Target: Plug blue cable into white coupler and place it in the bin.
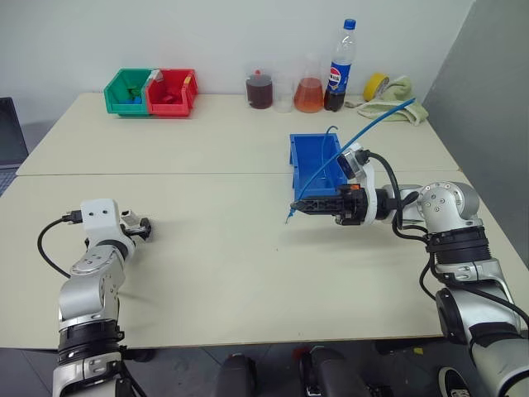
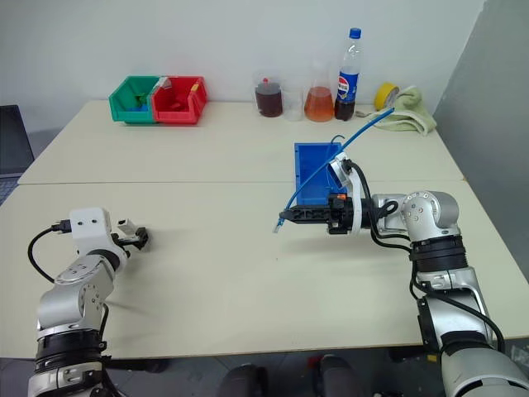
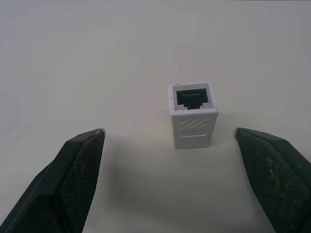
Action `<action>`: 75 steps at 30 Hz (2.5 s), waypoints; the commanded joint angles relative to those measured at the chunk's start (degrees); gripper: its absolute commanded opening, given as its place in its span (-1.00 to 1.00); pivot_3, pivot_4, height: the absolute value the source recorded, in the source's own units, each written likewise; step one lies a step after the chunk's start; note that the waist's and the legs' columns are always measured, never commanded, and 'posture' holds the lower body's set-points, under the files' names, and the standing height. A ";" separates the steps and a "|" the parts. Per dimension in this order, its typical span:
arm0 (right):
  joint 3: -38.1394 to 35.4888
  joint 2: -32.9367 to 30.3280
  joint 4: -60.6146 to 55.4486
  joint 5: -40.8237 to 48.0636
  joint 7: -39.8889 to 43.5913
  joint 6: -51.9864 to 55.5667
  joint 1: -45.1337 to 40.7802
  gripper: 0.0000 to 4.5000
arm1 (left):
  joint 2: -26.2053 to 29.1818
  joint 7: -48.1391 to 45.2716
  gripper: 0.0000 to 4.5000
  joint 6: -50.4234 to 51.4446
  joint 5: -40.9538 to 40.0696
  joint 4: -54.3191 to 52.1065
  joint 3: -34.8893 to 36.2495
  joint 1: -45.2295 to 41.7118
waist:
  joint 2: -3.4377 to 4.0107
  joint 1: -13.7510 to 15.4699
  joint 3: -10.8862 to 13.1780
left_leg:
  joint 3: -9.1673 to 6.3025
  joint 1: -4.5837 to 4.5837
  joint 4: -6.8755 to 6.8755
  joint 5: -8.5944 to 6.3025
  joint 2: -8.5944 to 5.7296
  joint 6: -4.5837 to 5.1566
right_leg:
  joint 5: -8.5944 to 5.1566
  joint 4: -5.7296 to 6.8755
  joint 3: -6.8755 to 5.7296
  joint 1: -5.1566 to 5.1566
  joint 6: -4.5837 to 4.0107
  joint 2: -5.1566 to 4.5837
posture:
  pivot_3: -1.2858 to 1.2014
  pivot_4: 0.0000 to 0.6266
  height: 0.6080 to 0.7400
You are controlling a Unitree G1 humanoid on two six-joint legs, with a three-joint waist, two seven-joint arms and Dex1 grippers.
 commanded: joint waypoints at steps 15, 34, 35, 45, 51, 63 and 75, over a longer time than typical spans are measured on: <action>-1.25 -0.52 -1.96 0.34 -0.01 -0.23 -0.65 -0.95 | 0.84 -0.74 0.99 -0.12 1.52 -0.38 0.57 -1.58 | 0.00 0.00 0.00 | 0.01 0.01 0.01 0.00 0.00 0.00 | 0.01 0.03 0.00 0.00 -0.02 0.00 | 0.03 -0.52 1.00; -0.99 -0.92 -2.32 0.26 -0.24 0.16 -0.40 -0.95 | 0.79 -2.06 -0.61 -1.76 1.84 2.26 -0.35 -4.01 | -0.01 0.03 -0.01 | 0.00 0.01 0.02 0.00 -0.01 -0.01 | 0.02 0.05 0.00 0.00 -0.02 0.00 | 0.03 -0.52 1.00; -1.00 -0.92 -2.36 0.27 -0.27 0.16 -0.39 -0.95 | 0.71 -2.08 -0.65 -1.79 1.90 2.31 -0.38 -4.06 | -0.01 0.01 -0.01 | 0.01 0.01 0.03 0.00 -0.01 -0.01 | 0.02 0.05 0.00 0.00 -0.03 0.00 | 0.03 -0.52 1.00; -1.18 -1.18 -2.58 0.31 -0.36 0.12 -0.21 -0.95 | 0.83 -2.91 -0.65 -1.14 1.44 1.53 -0.31 -4.35 | -0.01 0.01 -0.01 | 0.01 0.01 0.03 0.00 -0.01 -0.01 | 0.02 0.05 0.01 0.00 -0.03 -0.01 | 0.03 -0.52 1.00; -1.05 -2.23 -3.28 0.43 0.30 0.34 -0.15 -0.95 | 5.94 -21.16 -0.65 -0.13 -2.20 -7.41 -9.11 -3.71 | -0.02 0.11 -0.01 | 0.00 -0.01 0.04 0.01 -0.02 -0.01 | 0.02 0.05 0.00 0.00 -0.03 0.00 | 0.03 -0.52 1.00; -1.56 -3.36 -5.79 0.34 -0.46 -0.89 0.63 -0.95 | 14.39 -57.04 -0.65 -6.41 -5.97 -21.68 -31.04 -4.93 | 0.00 -0.05 0.00 | 0.04 0.03 0.02 0.01 -0.04 -0.01 | -0.01 0.05 0.05 0.00 0.00 0.03 | 0.03 -0.52 1.00; -3.24 -3.96 -11.80 -1.35 -5.15 -5.10 4.50 -0.95 | 4.30 -69.65 -0.65 -31.87 2.77 3.61 -40.78 -12.75 | 0.00 0.06 0.00 | 0.03 0.00 0.08 0.01 -0.04 0.01 | -0.15 0.05 0.05 0.00 0.25 0.08 | 0.03 -0.52 1.00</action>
